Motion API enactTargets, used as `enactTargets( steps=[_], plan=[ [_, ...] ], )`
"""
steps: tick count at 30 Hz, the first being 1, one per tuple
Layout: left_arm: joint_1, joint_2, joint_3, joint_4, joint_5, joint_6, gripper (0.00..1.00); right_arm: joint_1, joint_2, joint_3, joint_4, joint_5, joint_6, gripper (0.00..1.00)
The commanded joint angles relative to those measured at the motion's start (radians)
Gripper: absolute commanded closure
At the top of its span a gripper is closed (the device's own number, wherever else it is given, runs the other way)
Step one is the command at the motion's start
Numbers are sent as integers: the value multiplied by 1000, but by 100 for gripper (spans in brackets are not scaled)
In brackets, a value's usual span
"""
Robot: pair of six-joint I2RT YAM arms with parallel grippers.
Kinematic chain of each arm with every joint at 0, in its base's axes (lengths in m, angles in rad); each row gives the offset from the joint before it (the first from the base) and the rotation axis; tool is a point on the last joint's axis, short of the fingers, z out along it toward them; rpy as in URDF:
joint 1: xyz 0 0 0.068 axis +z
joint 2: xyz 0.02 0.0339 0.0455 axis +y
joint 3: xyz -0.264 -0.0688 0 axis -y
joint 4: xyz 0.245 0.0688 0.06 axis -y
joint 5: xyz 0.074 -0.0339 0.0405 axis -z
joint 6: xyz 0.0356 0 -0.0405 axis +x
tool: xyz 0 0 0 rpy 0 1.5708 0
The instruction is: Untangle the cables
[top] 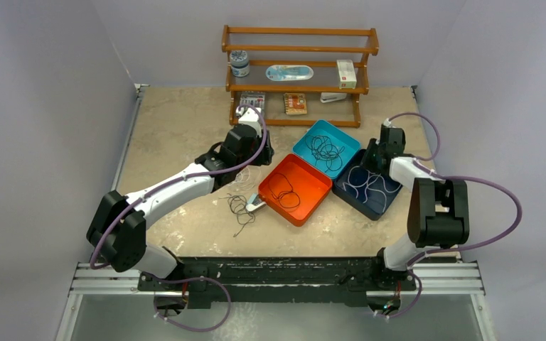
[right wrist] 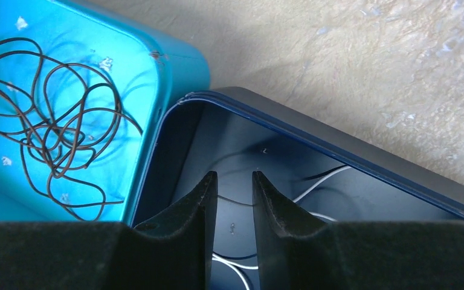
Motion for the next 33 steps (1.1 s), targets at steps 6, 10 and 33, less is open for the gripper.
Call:
enactTargets(
  steps=[6,10,33],
  plan=[
    [12,-25,12,27,-20,15,56,-5,-109,-17,73,50,9,65],
    [12,-28,12,20,-35,17,56,-5,-206,-22,106,34,5,62],
    [149,-42,-50,-144,-96,-44,46,55,-444,-120,288,-180,-9,44]
  ],
)
